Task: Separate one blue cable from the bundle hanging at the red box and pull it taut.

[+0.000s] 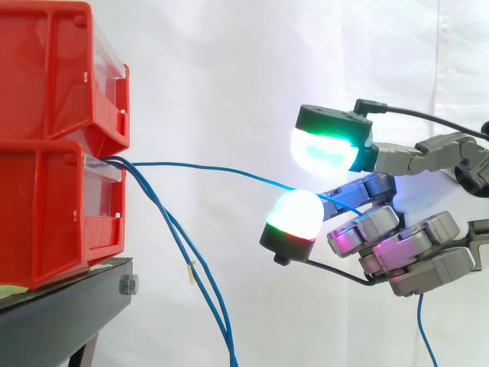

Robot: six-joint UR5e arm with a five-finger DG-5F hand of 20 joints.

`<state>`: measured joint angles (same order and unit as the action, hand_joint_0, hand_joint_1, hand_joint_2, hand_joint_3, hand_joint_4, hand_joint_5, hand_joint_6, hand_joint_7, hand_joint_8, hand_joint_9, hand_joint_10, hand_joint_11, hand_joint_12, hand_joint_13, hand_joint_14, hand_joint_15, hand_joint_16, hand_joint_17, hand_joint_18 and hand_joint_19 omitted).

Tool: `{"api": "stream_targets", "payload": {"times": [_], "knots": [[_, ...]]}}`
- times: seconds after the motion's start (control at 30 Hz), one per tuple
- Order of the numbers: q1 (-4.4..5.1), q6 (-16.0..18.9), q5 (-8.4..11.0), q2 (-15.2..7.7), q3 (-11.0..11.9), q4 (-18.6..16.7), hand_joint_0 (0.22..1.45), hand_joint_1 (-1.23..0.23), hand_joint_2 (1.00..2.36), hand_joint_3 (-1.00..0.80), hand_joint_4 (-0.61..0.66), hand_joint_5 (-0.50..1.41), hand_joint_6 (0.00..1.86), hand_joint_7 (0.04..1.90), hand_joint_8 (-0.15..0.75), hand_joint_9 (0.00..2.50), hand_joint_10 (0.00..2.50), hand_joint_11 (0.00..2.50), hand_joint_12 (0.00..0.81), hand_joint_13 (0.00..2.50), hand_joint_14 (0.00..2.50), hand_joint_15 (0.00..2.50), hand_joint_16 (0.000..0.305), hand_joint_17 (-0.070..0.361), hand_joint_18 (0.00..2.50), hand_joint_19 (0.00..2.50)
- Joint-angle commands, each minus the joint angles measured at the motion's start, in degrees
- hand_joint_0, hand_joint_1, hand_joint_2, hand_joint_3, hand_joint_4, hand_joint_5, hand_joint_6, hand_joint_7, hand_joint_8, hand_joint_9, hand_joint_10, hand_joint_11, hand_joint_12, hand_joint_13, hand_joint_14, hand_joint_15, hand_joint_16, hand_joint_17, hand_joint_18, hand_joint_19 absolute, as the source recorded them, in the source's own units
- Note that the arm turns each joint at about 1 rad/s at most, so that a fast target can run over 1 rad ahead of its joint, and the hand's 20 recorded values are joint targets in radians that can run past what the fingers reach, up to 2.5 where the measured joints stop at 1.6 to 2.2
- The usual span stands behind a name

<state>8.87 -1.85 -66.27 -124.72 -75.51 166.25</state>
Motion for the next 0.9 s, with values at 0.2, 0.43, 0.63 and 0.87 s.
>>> {"api": "stream_targets", "payload": {"times": [0.2, 0.43, 0.63, 0.87], "knots": [[-0.25, 0.0, 0.62, -0.2, -0.1, 0.0, 0.53, -0.58, 1.00, -0.50, 0.21, -0.24, 0.86, 0.86, 0.366, 0.26, 2.50, 1.62, 0.465, 1.06, 2.50, 1.20, 0.050, 0.113, 1.80, 1.68], [-0.87, 0.0, 0.26, -1.5, -0.1, -0.4, 0.46, -0.49, 1.00, -0.50, 0.22, -0.25, 0.86, 0.85, 0.431, 0.19, 2.50, 1.88, 0.492, 1.07, 2.50, 1.27, 0.061, 0.138, 1.81, 1.45], [-0.87, -0.4, 0.79, -1.5, -0.1, -2.4, 0.43, -0.46, 1.00, -0.50, 0.23, -0.26, 0.87, 0.81, 0.470, 0.10, 2.50, 1.83, 0.513, 1.07, 2.50, 1.18, 0.065, 0.147, 1.81, 1.21], [-1.31, -0.3, 0.53, -1.5, -0.1, -2.5, 0.48, -0.58, 1.00, -0.50, 0.19, -0.25, 0.87, 0.84, 0.438, 0.21, 2.50, 1.91, 0.498, 1.14, 2.50, 1.25, 0.057, 0.127, 1.91, 1.43]]}}
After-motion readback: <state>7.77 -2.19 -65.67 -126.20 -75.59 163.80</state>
